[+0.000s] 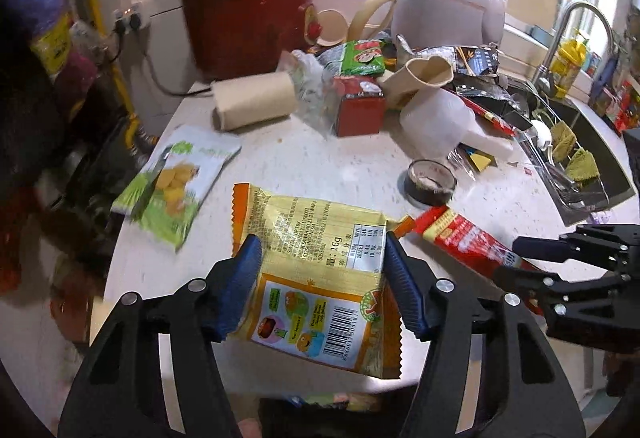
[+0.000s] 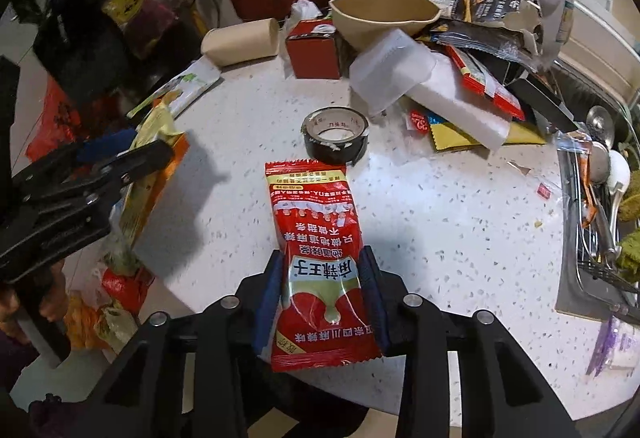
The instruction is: Collect trash
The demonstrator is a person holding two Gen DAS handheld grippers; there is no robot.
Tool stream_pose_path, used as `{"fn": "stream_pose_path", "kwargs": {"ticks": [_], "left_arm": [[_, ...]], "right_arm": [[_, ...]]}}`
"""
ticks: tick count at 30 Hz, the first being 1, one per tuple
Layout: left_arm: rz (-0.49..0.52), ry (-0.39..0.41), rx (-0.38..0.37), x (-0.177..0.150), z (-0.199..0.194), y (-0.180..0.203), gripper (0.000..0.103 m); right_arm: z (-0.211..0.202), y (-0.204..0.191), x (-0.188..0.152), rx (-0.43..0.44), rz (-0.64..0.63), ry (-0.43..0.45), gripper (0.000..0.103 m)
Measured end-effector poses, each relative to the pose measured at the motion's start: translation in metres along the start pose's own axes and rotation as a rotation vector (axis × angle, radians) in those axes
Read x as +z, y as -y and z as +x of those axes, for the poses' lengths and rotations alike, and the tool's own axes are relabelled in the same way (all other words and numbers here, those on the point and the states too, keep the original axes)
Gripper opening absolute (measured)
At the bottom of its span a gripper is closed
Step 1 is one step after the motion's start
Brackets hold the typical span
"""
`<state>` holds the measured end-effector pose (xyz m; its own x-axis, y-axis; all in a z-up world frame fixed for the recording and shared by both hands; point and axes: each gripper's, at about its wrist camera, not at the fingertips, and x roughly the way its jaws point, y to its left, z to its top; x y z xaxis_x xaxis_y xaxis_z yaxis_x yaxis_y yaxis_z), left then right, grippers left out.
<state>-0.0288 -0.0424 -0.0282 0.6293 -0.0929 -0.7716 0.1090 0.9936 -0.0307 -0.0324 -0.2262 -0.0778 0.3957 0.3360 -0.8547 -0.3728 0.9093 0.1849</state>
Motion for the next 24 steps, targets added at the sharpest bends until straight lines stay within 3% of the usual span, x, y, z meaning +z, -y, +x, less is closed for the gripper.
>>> {"fn": "stream_pose_path", "kwargs": {"ticks": [1, 2, 3, 7, 8, 9, 11, 13, 14, 17, 22, 23, 24], "left_arm": [[-0.022, 0.0, 0.003, -0.005, -0.006, 0.001, 0.044], [-0.038, -0.011, -0.004, -0.01, -0.009, 0.002, 0.02], [-0.054, -0.023, -0.009, -0.014, -0.011, 0.002, 0.019], [-0.094, -0.026, 0.057, -0.031, -0.01, 0.009, 0.019], [-0.095, -0.029, 0.078, -0.033, -0.007, 0.011, 0.019], [-0.097, -0.028, 0.09, -0.036, -0.004, 0.013, 0.019], [-0.108, -0.033, 0.096, -0.038, 0.0, 0.015, 0.019], [-0.112, -0.026, 0.097, -0.039, 0.002, 0.015, 0.019], [-0.114, -0.021, 0.1, -0.041, 0.004, 0.014, 0.019], [-0.109, -0.035, 0.091, -0.04, 0.014, 0.01, 0.019], [-0.096, -0.06, 0.067, -0.038, 0.026, 0.001, 0.019], [-0.093, -0.072, 0.066, -0.037, 0.032, -0.002, 0.019], [-0.086, -0.083, 0.069, -0.036, 0.036, -0.005, 0.019]], "right_arm": [[0.0, 0.0, -0.002, 0.004, -0.007, -0.002, 0.036], [-0.001, 0.001, -0.004, 0.014, -0.022, -0.007, 0.029], [0.001, 0.002, -0.006, 0.032, -0.038, -0.025, 0.002], [0.015, 0.007, -0.009, 0.029, -0.088, -0.061, 0.002], [0.014, 0.006, -0.008, 0.013, -0.105, -0.06, 0.011], [0.012, 0.003, -0.006, -0.023, -0.137, -0.059, 0.044], [0.003, -0.003, -0.005, -0.111, -0.198, -0.008, 0.081], [-0.01, -0.006, -0.004, -0.152, -0.262, 0.047, 0.083], [-0.01, -0.004, -0.002, -0.16, -0.271, 0.042, 0.088], [-0.003, 0.008, 0.008, -0.191, -0.281, 0.008, 0.089], [0.037, 0.024, 0.019, -0.14, -0.344, -0.151, 0.09], [0.041, 0.026, 0.019, -0.097, -0.343, -0.16, 0.099], [0.043, 0.029, 0.02, -0.072, -0.334, -0.151, 0.099]]}}
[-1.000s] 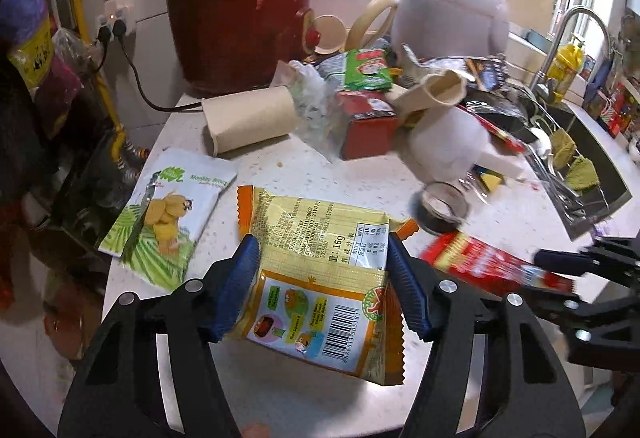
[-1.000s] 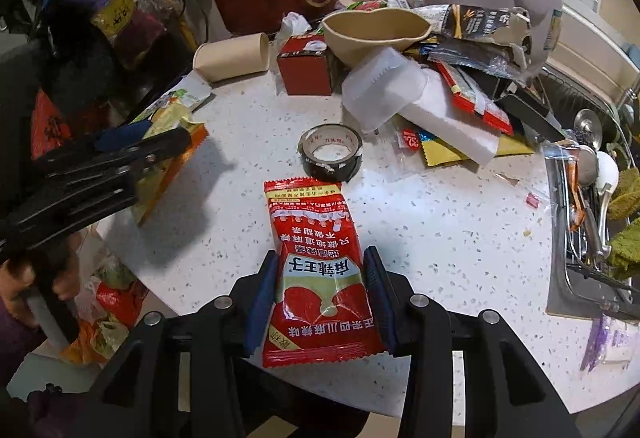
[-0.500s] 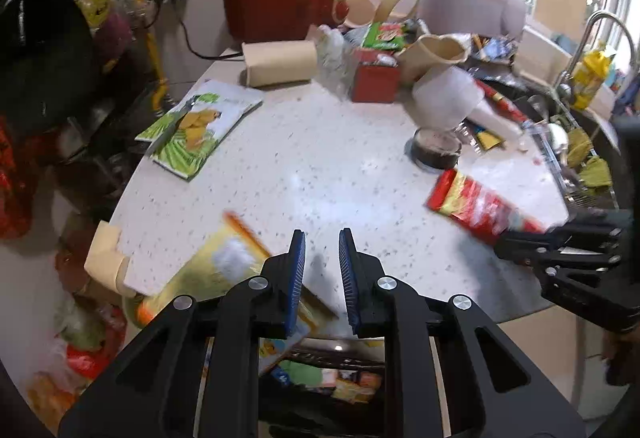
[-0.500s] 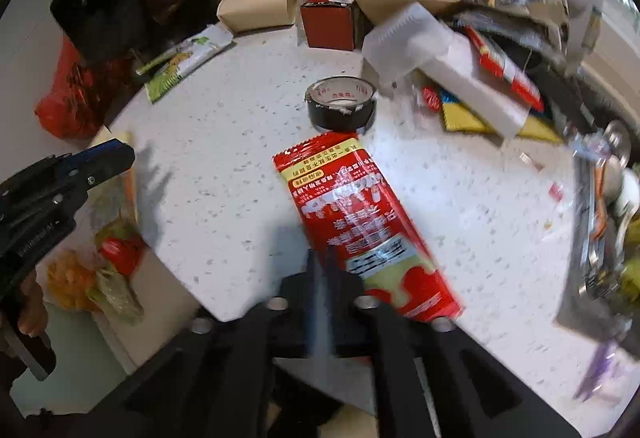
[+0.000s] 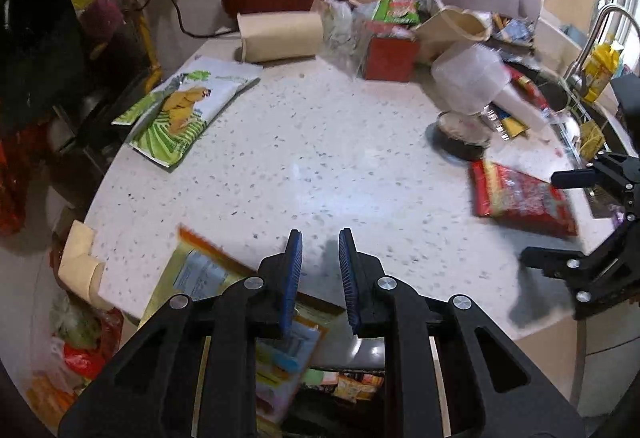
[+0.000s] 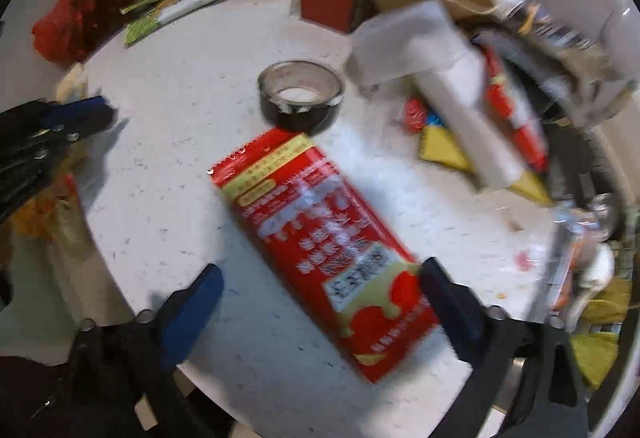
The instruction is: Collect trash
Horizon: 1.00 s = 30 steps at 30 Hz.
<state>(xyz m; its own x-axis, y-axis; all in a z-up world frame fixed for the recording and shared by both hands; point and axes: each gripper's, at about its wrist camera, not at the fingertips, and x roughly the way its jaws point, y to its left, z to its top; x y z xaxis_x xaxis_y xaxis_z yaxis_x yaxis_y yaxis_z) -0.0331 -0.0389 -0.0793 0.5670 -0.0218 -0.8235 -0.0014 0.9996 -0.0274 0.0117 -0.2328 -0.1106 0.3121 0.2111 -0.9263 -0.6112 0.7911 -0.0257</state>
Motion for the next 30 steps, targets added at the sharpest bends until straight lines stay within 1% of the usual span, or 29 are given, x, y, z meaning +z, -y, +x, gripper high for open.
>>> {"fn": "stream_pose_path", "kwargs": {"ticks": [2, 4, 5, 6, 7, 9, 10, 11, 13, 14, 16, 18, 22, 25, 30], "left_arm": [[0.009, -0.009, 0.003, 0.006, 0.003, -0.004, 0.019], [0.003, 0.023, -0.018, 0.016, -0.01, -0.008, 0.019], [0.0, 0.046, -0.035, 0.02, -0.021, -0.01, 0.019], [0.001, 0.059, -0.045, 0.023, -0.029, -0.011, 0.023], [0.008, 0.077, -0.055, 0.025, -0.043, -0.013, 0.031], [0.025, 0.113, -0.047, 0.024, -0.062, -0.016, 0.045], [0.039, 0.134, -0.03, 0.019, -0.074, -0.02, 0.048], [0.043, 0.143, -0.022, 0.016, -0.079, -0.022, 0.048], [0.057, 0.133, -0.006, 0.01, -0.082, -0.025, 0.048], [0.068, 0.125, -0.002, 0.008, -0.079, -0.024, 0.048], [0.092, 0.113, 0.013, 0.007, -0.073, -0.016, 0.048], [0.101, 0.114, -0.005, 0.011, -0.067, -0.006, 0.048], [0.15, 0.098, -0.047, 0.034, -0.037, 0.031, 0.048], [0.172, 0.089, -0.088, 0.055, -0.011, 0.056, 0.048], [0.222, 0.054, -0.124, 0.077, 0.025, 0.09, 0.048]], "right_arm": [[0.002, 0.005, 0.001, 0.013, 0.028, -0.004, 0.098], [0.001, 0.007, 0.003, 0.001, 0.066, -0.01, 0.091], [-0.002, 0.01, 0.004, 0.0, 0.092, -0.009, 0.073], [-0.005, 0.015, 0.005, 0.006, 0.122, -0.005, 0.063], [-0.006, 0.019, 0.006, 0.014, 0.152, -0.018, 0.061], [-0.005, 0.02, 0.007, -0.003, 0.144, -0.023, 0.056], [-0.007, 0.018, 0.008, -0.017, 0.137, -0.02, 0.054], [-0.008, 0.015, 0.009, -0.029, 0.132, -0.017, 0.048], [-0.01, 0.01, 0.014, -0.058, 0.114, 0.001, 0.039], [-0.013, 0.006, 0.016, -0.039, 0.112, 0.021, 0.024], [-0.014, 0.001, 0.018, -0.036, 0.123, 0.025, 0.021], [-0.014, 0.001, 0.016, -0.03, 0.125, 0.028, 0.019], [-0.021, 0.01, 0.009, 0.003, 0.158, 0.042, 0.017], [-0.027, 0.017, -0.003, 0.017, 0.174, 0.044, 0.016], [-0.033, 0.034, -0.025, 0.039, 0.215, 0.042, 0.015]]}}
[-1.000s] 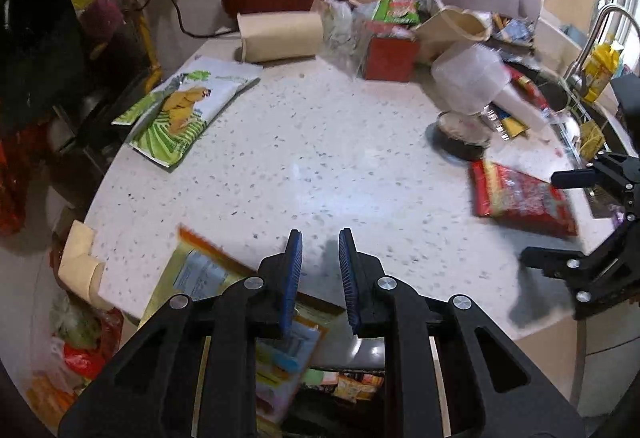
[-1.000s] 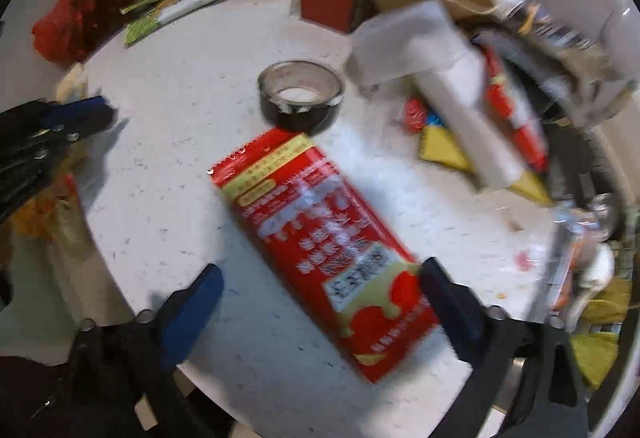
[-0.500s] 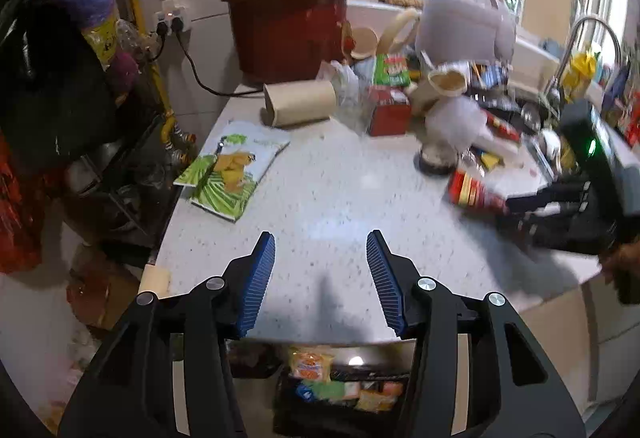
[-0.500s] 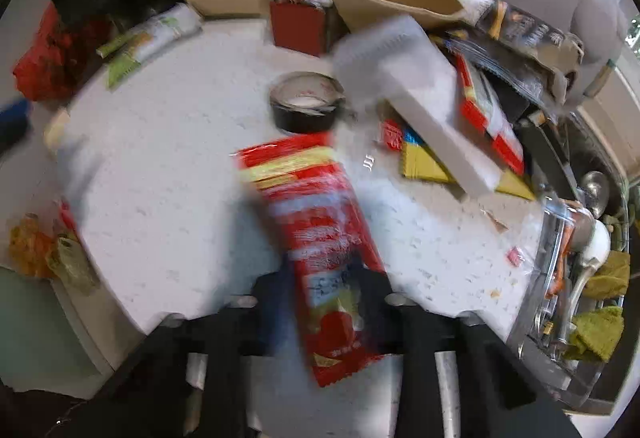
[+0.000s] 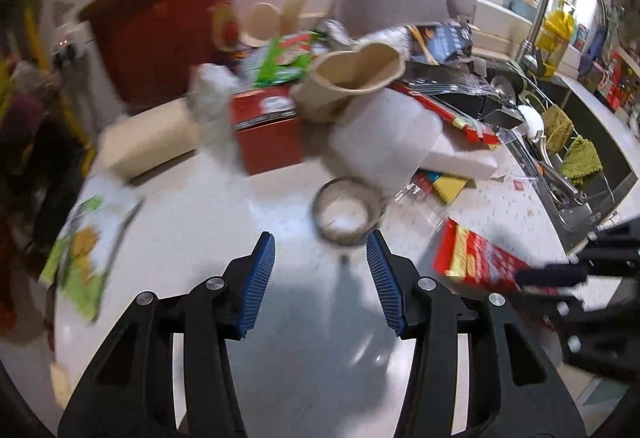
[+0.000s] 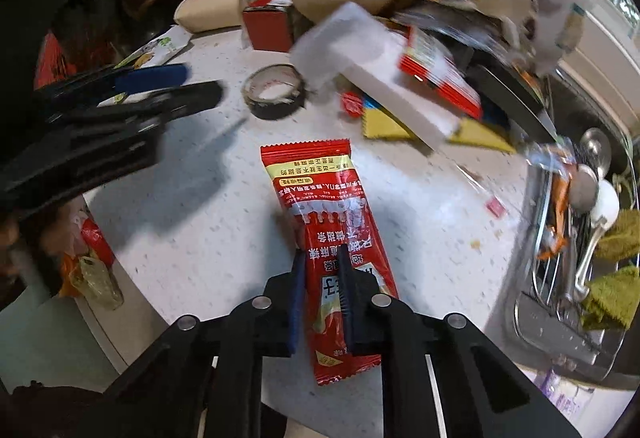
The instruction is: Collect trash
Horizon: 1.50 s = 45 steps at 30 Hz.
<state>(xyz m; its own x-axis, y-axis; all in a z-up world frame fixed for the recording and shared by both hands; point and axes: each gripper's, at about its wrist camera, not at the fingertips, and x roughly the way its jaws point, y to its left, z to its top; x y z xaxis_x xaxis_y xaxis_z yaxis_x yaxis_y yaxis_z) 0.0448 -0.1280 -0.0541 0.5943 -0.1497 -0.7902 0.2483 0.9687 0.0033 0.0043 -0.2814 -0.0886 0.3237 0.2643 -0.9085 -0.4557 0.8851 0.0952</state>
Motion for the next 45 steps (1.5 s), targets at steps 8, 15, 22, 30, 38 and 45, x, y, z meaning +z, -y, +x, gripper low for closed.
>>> {"fn": "stream_pose_path", "kwargs": {"ticks": [8, 15, 22, 30, 38, 45], "left_arm": [[0.174, -0.043, -0.003, 0.013, 0.031, 0.039, 0.048], [0.132, -0.105, 0.017, 0.012, 0.05, 0.021, 0.058], [0.118, -0.126, 0.025, 0.008, 0.041, 0.01, 0.012], [0.049, -0.13, 0.025, -0.01, 0.025, -0.009, 0.012], [0.063, -0.123, 0.06, -0.024, 0.012, -0.01, 0.012], [-0.033, -0.123, 0.106, -0.033, -0.001, -0.012, 0.012]], "right_arm": [[-0.008, 0.027, -0.018, 0.028, 0.065, -0.007, 0.003], [-0.006, 0.026, -0.015, 0.019, 0.039, -0.027, 0.0], [0.003, 0.008, 0.004, -0.062, -0.074, -0.074, 0.088], [0.025, 0.005, 0.011, -0.067, -0.163, -0.144, 0.099], [0.001, 0.029, 0.013, -0.06, 0.004, -0.128, 0.02], [-0.007, 0.012, 0.002, -0.075, 0.023, -0.053, 0.0]]}}
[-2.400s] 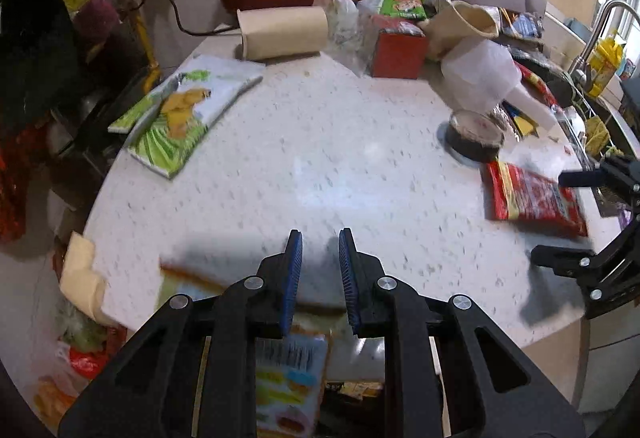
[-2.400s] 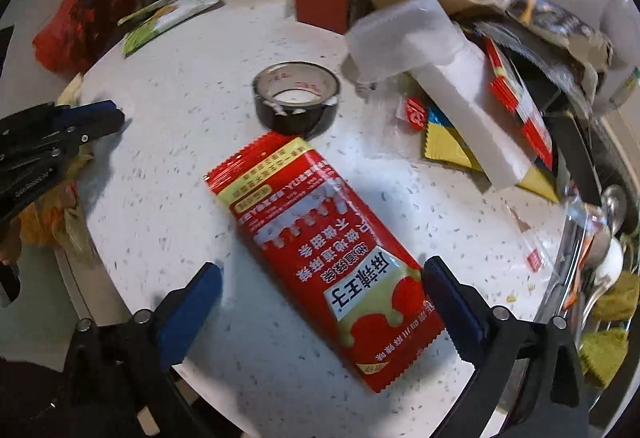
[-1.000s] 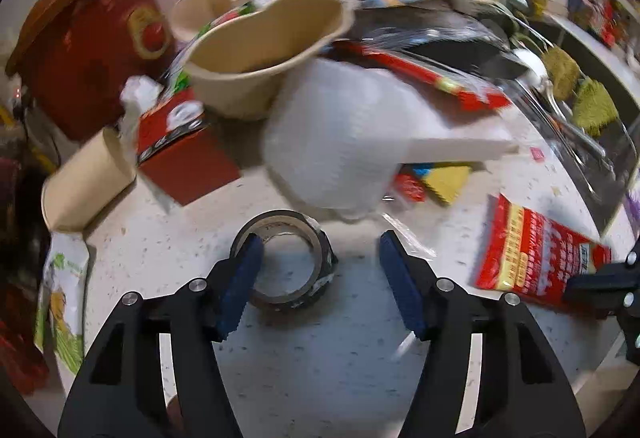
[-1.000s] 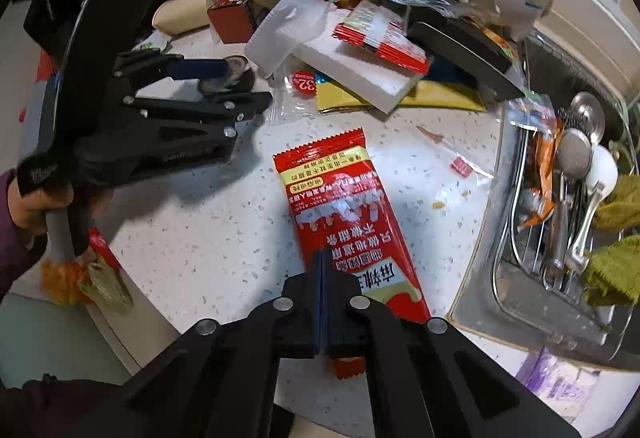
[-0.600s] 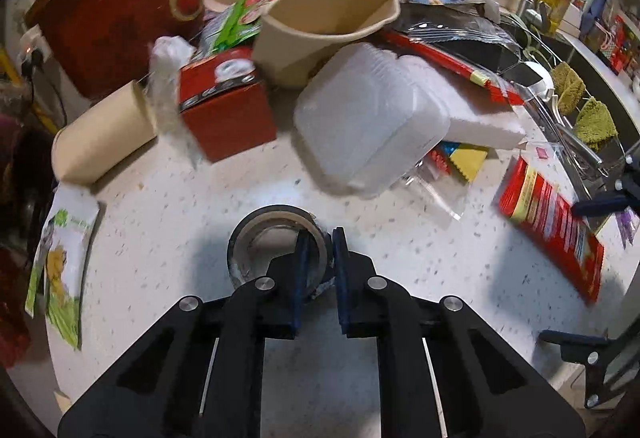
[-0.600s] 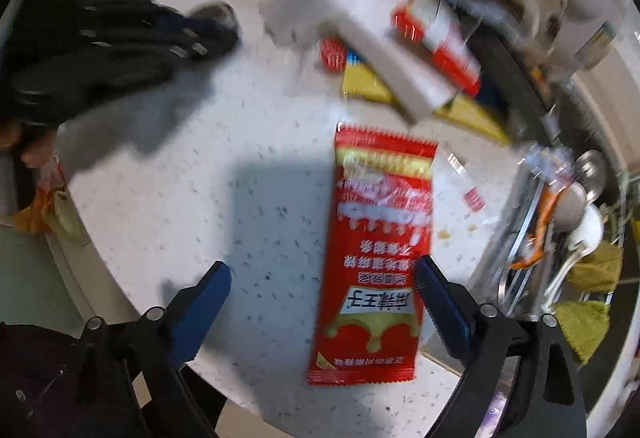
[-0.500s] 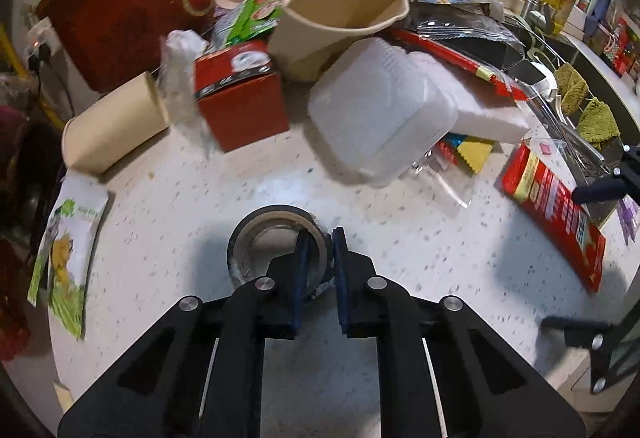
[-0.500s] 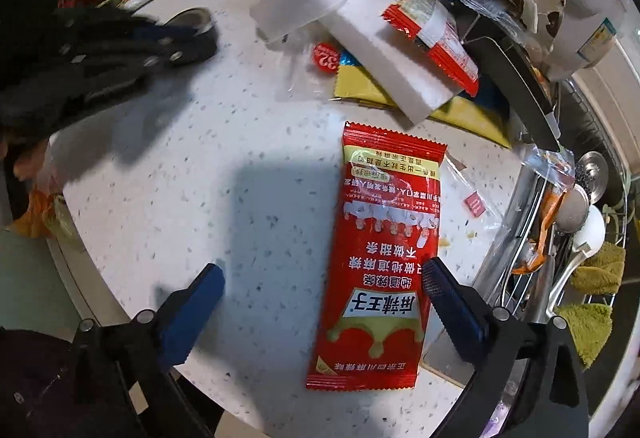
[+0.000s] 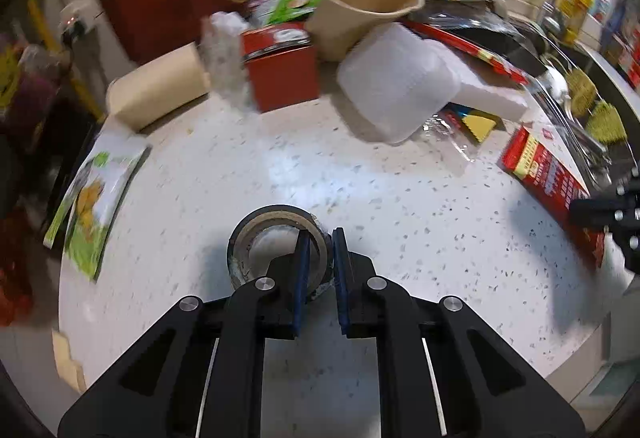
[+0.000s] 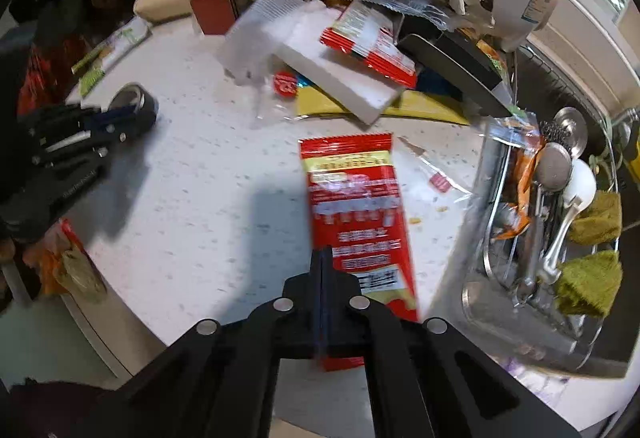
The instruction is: Collect trash
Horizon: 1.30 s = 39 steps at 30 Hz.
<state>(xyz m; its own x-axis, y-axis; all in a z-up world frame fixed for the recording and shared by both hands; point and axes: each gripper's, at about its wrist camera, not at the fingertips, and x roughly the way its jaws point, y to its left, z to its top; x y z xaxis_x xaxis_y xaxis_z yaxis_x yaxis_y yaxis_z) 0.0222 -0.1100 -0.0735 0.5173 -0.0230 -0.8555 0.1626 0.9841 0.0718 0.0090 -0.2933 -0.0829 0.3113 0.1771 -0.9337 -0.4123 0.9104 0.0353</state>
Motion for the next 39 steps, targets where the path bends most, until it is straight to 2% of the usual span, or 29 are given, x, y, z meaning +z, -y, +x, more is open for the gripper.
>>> {"fn": "stream_pose_path", "kwargs": {"ticks": [7, 12, 14, 17, 19, 20, 21, 23, 24, 26, 32, 35, 37, 39], "left_arm": [[-0.086, 0.037, 0.04, -0.015, -0.03, -0.014, 0.012], [-0.076, 0.066, 0.055, -0.025, -0.049, -0.012, 0.012], [-0.072, 0.067, 0.047, -0.03, -0.054, -0.014, 0.012], [-0.059, 0.064, 0.048, -0.035, -0.057, -0.016, 0.012], [-0.055, 0.06, 0.049, -0.036, -0.056, -0.016, 0.012], [-0.058, 0.059, 0.047, -0.038, -0.057, -0.016, 0.012], [-0.062, 0.06, 0.045, -0.039, -0.057, -0.015, 0.012], [-0.065, 0.06, 0.047, -0.041, -0.057, -0.013, 0.012], [-0.065, 0.059, 0.049, -0.042, -0.057, -0.012, 0.012], [-0.062, 0.051, 0.057, -0.042, -0.054, -0.008, 0.012], [-0.094, 0.039, 0.072, -0.041, -0.047, -0.003, 0.012], [-0.102, 0.035, 0.079, -0.04, -0.044, -0.001, 0.012], [-0.102, 0.03, 0.083, -0.04, -0.041, 0.0, 0.012], [-0.11, 0.023, 0.082, -0.04, -0.04, 0.0, 0.012]], "right_arm": [[-0.022, -0.02, -0.006, 0.058, 0.059, 0.099, 0.0], [-0.033, -0.037, -0.005, 0.12, 0.131, 0.154, 0.0], [-0.04, -0.04, -0.009, 0.11, 0.159, 0.177, 0.0], [-0.048, -0.024, -0.015, 0.06, 0.197, 0.192, 0.002], [-0.043, -0.008, -0.015, 0.051, 0.168, 0.143, 0.034], [-0.043, -0.002, -0.015, 0.023, 0.135, 0.14, 0.063], [-0.043, 0.001, -0.014, -0.008, 0.097, 0.143, 0.071], [-0.041, 0.01, -0.008, -0.024, 0.031, 0.133, 0.071], [-0.037, 0.016, -0.004, 0.004, 0.021, 0.116, 0.076], [-0.028, 0.024, 0.005, 0.045, 0.003, 0.083, 0.079], [0.017, 0.029, 0.02, 0.063, -0.049, -0.072, 0.079], [0.032, 0.02, 0.021, 0.023, -0.094, -0.096, 0.099], [0.033, 0.014, 0.024, 0.028, -0.101, -0.077, 0.099], [0.033, 0.011, 0.028, 0.023, -0.092, -0.106, 0.099]]}}
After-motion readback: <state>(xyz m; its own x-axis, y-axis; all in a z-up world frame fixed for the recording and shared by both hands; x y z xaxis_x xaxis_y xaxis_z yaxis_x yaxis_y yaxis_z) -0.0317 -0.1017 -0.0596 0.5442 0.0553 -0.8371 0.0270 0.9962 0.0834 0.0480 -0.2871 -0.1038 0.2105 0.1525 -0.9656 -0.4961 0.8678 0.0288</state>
